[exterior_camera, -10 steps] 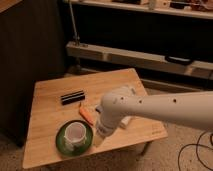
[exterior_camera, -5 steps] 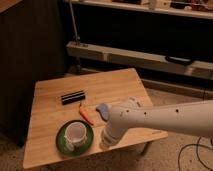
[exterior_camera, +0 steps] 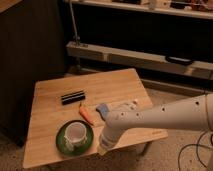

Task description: Push the ceramic bowl across the table

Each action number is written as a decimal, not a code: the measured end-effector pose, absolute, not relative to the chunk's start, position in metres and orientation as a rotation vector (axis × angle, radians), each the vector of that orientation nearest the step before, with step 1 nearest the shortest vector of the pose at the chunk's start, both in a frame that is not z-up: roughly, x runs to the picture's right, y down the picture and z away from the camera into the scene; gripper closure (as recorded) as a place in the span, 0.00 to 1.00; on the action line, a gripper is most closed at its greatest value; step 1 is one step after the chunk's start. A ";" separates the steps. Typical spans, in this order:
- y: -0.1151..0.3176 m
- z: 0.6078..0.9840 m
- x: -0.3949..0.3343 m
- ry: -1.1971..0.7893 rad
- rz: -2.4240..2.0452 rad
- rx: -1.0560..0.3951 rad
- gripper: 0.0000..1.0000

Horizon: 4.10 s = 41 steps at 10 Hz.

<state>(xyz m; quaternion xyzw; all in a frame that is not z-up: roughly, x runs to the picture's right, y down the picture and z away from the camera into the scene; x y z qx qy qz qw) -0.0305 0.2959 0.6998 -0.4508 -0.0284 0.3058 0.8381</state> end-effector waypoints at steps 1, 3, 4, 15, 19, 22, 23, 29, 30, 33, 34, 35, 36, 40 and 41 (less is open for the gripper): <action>0.299 0.706 -0.036 -0.071 0.638 -0.964 1.00; 0.307 0.721 -0.048 -0.100 0.624 -0.987 1.00; 0.310 0.729 -0.052 -0.112 0.621 -0.998 1.00; 0.283 0.767 -0.114 -0.186 0.534 -1.110 1.00; 0.269 0.776 -0.134 -0.203 0.487 -1.132 1.00; 0.260 0.784 -0.151 -0.218 0.455 -1.150 1.00; 0.257 0.787 -0.158 -0.225 0.442 -1.153 1.00; 0.231 0.808 -0.208 -0.263 0.362 -1.185 1.00; 0.228 0.812 -0.210 -0.267 0.359 -1.192 1.00; 0.215 0.822 -0.225 -0.286 0.347 -1.204 1.00; 0.212 0.824 -0.228 -0.289 0.344 -1.206 1.00; 0.210 0.825 -0.230 -0.291 0.342 -1.208 1.00; 0.208 0.826 -0.233 -0.295 0.338 -1.211 1.00; 0.203 0.830 -0.247 -0.312 0.328 -1.224 1.00; 0.201 0.830 -0.248 -0.319 0.330 -1.228 1.00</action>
